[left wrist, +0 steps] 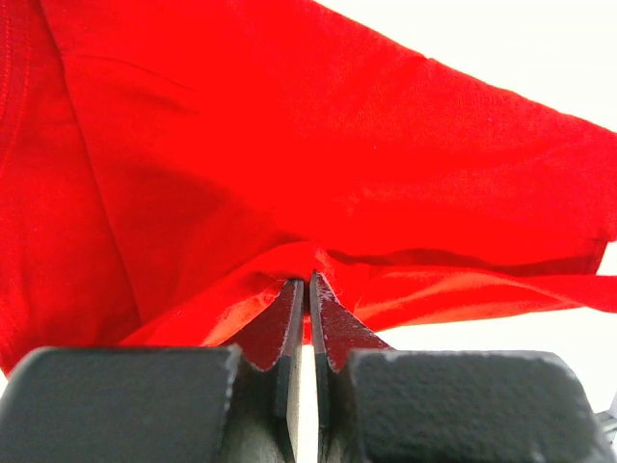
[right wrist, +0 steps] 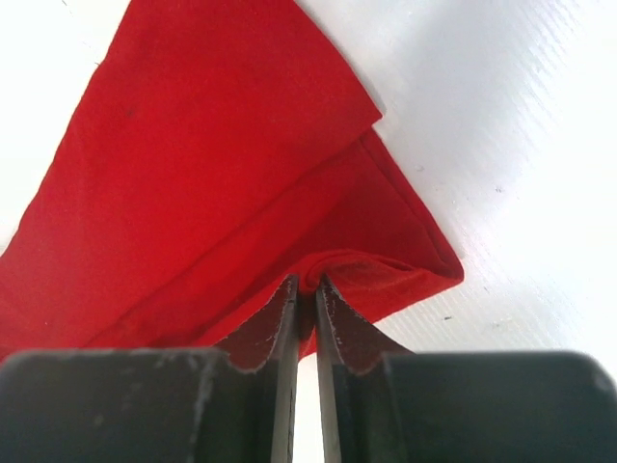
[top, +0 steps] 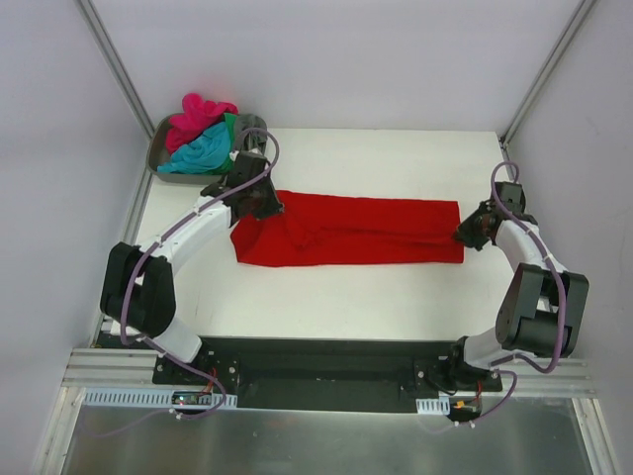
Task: Fold and stack the t-shirts
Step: Fold the other side of the tshirt into a rectangle
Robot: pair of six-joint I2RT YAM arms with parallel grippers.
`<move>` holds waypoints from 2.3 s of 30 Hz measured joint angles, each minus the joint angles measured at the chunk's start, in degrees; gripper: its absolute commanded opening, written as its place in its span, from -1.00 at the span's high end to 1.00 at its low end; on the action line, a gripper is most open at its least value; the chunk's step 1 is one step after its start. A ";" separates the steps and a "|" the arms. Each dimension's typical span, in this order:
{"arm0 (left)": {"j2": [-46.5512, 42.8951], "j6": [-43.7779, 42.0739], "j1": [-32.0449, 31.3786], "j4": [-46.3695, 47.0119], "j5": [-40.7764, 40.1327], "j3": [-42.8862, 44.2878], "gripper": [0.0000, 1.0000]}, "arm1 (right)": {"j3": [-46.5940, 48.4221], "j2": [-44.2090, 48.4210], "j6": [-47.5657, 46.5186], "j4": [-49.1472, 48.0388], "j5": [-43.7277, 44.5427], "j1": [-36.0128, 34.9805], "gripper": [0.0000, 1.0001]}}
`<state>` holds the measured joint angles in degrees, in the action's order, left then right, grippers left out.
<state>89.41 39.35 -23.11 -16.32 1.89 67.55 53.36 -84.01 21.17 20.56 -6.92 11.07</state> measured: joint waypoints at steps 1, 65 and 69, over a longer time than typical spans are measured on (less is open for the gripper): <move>0.46 0.00 0.37 0.02 -0.07 0.28 1.00 | 0.42 -0.63 -0.02 -0.09 0.00 0.00 0.73; 10.93 -1.14 1.33 8.44 18.62 -1.73 -0.98 | -3.45 -4.81 -12.41 -4.92 -7.21 -12.04 -0.93; 13.11 -0.79 1.33 8.68 18.60 -1.68 -0.98 | -3.45 -4.85 -12.63 -4.94 -6.93 -12.04 -0.93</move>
<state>102.52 38.57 -21.78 -7.64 20.49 65.87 49.91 -88.86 8.54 15.62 -13.85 -0.97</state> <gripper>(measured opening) 0.990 0.961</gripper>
